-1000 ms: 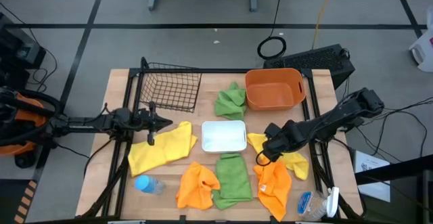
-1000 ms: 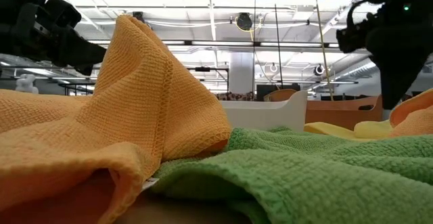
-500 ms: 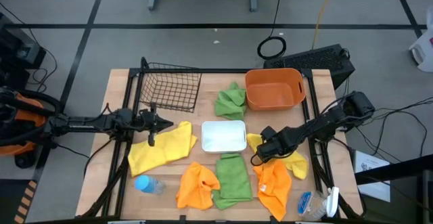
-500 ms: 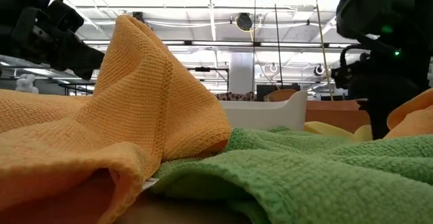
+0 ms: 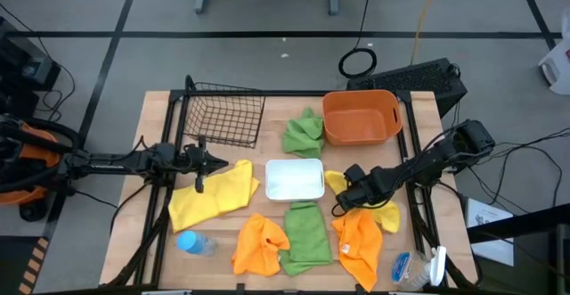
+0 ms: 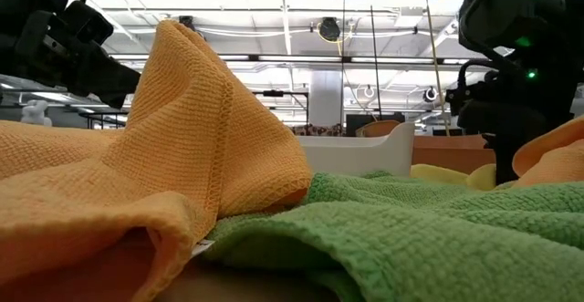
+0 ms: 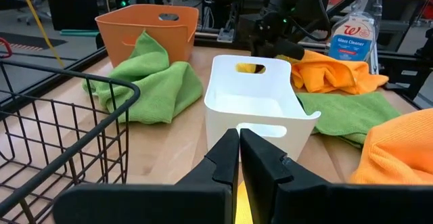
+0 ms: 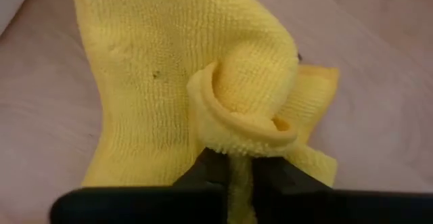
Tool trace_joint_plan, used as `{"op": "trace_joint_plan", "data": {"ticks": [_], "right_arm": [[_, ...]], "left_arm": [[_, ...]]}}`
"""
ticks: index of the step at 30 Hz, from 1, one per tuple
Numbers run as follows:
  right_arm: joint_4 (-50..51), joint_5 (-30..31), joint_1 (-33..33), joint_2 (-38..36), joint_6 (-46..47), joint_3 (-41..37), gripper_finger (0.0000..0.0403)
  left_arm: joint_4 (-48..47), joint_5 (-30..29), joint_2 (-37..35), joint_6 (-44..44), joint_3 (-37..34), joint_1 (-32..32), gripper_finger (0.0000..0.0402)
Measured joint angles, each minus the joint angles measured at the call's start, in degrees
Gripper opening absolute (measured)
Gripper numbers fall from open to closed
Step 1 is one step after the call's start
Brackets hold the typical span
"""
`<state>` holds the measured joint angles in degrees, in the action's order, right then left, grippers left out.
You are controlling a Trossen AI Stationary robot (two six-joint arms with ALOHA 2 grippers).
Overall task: Sort microfiber towel by color & place in baskets
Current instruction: Put the right yellow microfiber cloth into the orange bin
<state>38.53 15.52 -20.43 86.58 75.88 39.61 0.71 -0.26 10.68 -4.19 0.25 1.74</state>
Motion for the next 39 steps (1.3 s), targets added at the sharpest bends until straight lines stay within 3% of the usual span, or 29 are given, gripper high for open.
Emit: {"op": "trace_joint_plan", "data": {"ticks": [5, 10, 15, 21, 28, 39], "right_arm": [[-0.71, 0.26, -0.04, -3.48, -1.03, -0.13, 0.003], [-1.53, 2.08, -0.86, -8.35, -2.86, -0.1, 0.0019], [-3.27, 7.94, -3.58, -15.45, -4.54, -0.04, 0.0016], [-8.49, 19.55, -8.27, -23.84, -9.26, 0.06, 0.0017], [-26.85, 31.75, -11.62, -27.84, -29.1, 0.09, 0.0017], [-62.71, 35.47, -9.54, -23.5, -65.01, 0.2, 0.0018]], "left_arm": [[0.0, 0.01, 0.06, -0.02, 0.0, 0.0, 0.0022], [0.02, 0.01, 0.2, -0.04, 0.0, 0.0, 0.0022], [0.08, 0.03, 0.2, -0.67, 0.0, 0.0, 0.0022], [2.19, -2.55, 0.2, -4.4, 0.0, 0.0, 0.0022], [6.75, -3.23, 0.24, -4.44, 0.26, 0.0, 0.0022], [17.47, -3.23, 7.66, 6.17, 8.57, -5.37, 0.0022]]}}
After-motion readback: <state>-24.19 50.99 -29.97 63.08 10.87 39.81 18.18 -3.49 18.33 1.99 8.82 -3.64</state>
